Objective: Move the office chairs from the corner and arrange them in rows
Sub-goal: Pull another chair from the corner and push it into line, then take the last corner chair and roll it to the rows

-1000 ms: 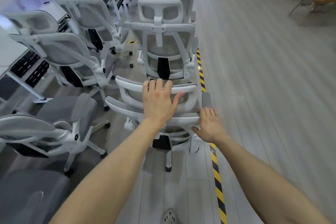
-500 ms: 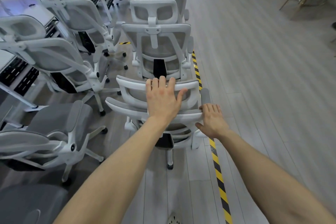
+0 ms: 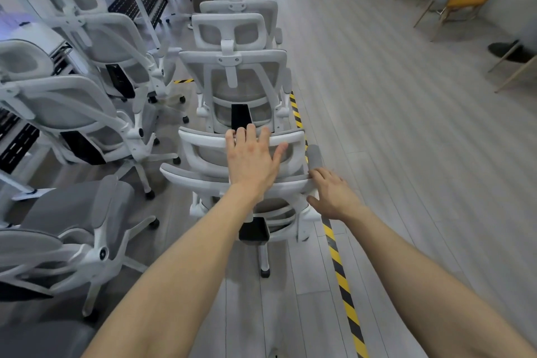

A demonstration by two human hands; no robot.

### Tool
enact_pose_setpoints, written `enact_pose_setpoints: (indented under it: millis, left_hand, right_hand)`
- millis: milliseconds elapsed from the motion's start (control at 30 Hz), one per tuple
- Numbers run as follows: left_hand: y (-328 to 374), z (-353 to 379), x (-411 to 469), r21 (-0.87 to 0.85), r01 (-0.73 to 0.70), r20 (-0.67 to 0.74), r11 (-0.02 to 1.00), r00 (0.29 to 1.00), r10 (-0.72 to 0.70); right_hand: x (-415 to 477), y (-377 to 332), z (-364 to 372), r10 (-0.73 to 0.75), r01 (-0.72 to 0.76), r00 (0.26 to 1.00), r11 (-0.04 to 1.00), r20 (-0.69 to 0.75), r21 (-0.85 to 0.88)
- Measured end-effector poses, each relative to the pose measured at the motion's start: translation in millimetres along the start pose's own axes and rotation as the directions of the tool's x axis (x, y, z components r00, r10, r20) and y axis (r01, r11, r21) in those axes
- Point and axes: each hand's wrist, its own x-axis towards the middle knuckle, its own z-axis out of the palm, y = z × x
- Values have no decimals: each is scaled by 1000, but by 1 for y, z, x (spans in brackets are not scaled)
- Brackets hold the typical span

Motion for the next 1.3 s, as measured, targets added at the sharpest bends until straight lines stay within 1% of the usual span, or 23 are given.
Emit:
enact_pose_setpoints:
  millis: [67, 200, 233, 300, 367, 433, 467, 500, 533, 567, 600, 633, 667, 733, 833, 967, 1033, 1167, 1300]
  left_hand:
    - [0, 1, 1, -6, -11, 11, 1000, 1000, 11]
    - [3, 4, 1, 11, -15, 28, 1000, 999, 15]
    - [9, 3, -4, 19, -40, 27, 999, 999, 40]
    - [31, 3, -26, -5, -162, 28, 987, 986, 162]
    - [63, 5, -61, -121, -317, 48, 941, 945, 325]
    - [100, 11, -97, -234, -437, 150, 868, 866, 477]
    - [118, 16, -112, -283, -477, 238, 832, 805, 543]
    - [135, 21, -123, -323, -507, 336, 799, 728, 598]
    - [151, 26, -133, -343, -541, 424, 768, 640, 640]
    - [166, 29, -140, -345, -587, 489, 732, 554, 674]
    - [183, 30, -145, -345, -628, 531, 697, 481, 697]
    - [200, 32, -149, -346, -657, 560, 670, 429, 709]
    - [219, 32, -153, -342, -684, 571, 644, 393, 721]
    - [264, 30, -164, -320, -754, 562, 574, 338, 755]
    - [349, 21, -191, -289, -851, 543, 438, 231, 807]
    - [475, 3, -242, -336, -884, 492, 325, 129, 861]
    - [535, -4, -270, -356, -897, 461, 262, 75, 884]
    - [645, -25, -329, -379, -920, 414, 98, -74, 907]
    - [748, -47, -376, -392, -918, 343, -61, -208, 916]
  right_hand:
    - [-17, -3, -12, 24, -24, 1000, 999, 15, 22]
    - [-57, 4, -23, 127, -128, 991, 991, 41, 23]
    - [-69, 10, -23, 154, -155, 987, 988, 48, 15]
    - [-93, 24, -21, 219, -219, 974, 976, 58, -16]
    - [-121, 41, -19, 278, -275, 958, 960, 72, -48]
    - [-151, 62, -17, 338, -333, 939, 940, 70, -68]
    - [-167, 73, -16, 368, -363, 927, 929, 68, -77]
    - [-183, 85, -15, 399, -394, 914, 916, 68, -80]
    - [-200, 97, -14, 433, -428, 899, 901, 70, -77]
    - [-220, 109, -13, 469, -464, 880, 883, 76, -69]
    - [-240, 122, -12, 504, -500, 860, 864, 81, -60]
    - [-261, 135, -11, 535, -533, 841, 845, 83, -51]
    - [-282, 148, -11, 565, -564, 821, 825, 84, -41]
    - [-326, 177, -13, 617, -618, 783, 786, 77, -18]
    - [-397, 223, -16, 695, -697, 715, 717, 77, -3]
    - [-501, 292, -24, 776, -779, 627, 625, 66, 47]
    - [-554, 326, -29, 819, -821, 571, 569, 56, 46]
    - [-666, 373, -38, 904, -903, 425, 420, 42, 86]
    - [-763, 411, -45, 969, -960, 247, 242, 21, 139]
